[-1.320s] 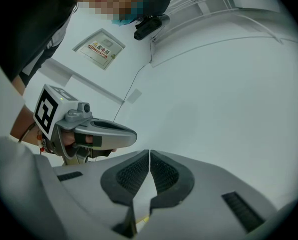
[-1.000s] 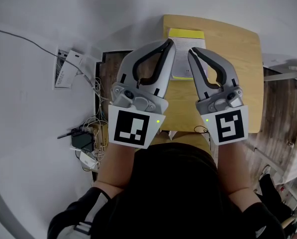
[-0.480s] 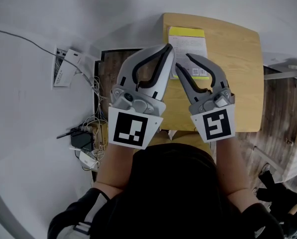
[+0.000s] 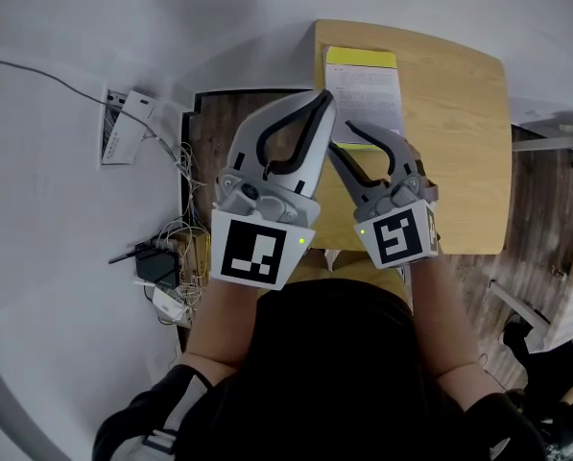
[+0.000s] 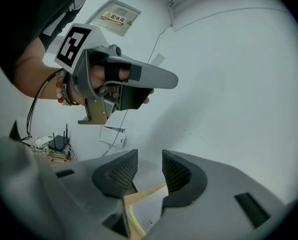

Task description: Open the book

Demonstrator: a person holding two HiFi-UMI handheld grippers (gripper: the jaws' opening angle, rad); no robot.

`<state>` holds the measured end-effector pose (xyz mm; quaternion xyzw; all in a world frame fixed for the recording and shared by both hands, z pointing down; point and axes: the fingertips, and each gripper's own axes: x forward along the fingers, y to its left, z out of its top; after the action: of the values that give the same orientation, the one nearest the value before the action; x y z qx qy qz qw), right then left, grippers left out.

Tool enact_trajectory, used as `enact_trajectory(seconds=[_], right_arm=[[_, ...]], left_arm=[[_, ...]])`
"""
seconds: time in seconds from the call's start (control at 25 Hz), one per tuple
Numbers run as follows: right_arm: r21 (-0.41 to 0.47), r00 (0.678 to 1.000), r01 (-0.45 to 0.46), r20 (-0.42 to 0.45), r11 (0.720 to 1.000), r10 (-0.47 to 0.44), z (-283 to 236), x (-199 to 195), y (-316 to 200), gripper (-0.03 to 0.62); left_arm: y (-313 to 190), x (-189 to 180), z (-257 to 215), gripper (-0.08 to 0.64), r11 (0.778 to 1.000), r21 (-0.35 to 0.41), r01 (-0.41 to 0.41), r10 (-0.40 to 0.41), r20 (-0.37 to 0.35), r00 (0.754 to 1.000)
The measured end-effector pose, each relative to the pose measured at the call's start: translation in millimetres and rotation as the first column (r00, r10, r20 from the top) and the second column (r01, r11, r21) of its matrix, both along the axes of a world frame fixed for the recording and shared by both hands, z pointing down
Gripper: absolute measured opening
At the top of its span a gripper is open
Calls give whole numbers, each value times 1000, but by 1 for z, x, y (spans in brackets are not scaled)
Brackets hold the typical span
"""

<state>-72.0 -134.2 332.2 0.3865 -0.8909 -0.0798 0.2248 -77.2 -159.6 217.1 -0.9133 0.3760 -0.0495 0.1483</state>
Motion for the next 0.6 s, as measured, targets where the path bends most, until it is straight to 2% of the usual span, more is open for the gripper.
enact_trajectory(seconds=[0.36,0.6], right_arm=[[-110,999,21,-32,994,-24,53,-6,1,170],[-172,995,31,-83,985,-46,91,-12,-1,173]], left_arm=[[-1,-6,20,11,999,-38,30,-29,11,1000],[-4,-14,28,11,997,-56,54,-53,8,999]])
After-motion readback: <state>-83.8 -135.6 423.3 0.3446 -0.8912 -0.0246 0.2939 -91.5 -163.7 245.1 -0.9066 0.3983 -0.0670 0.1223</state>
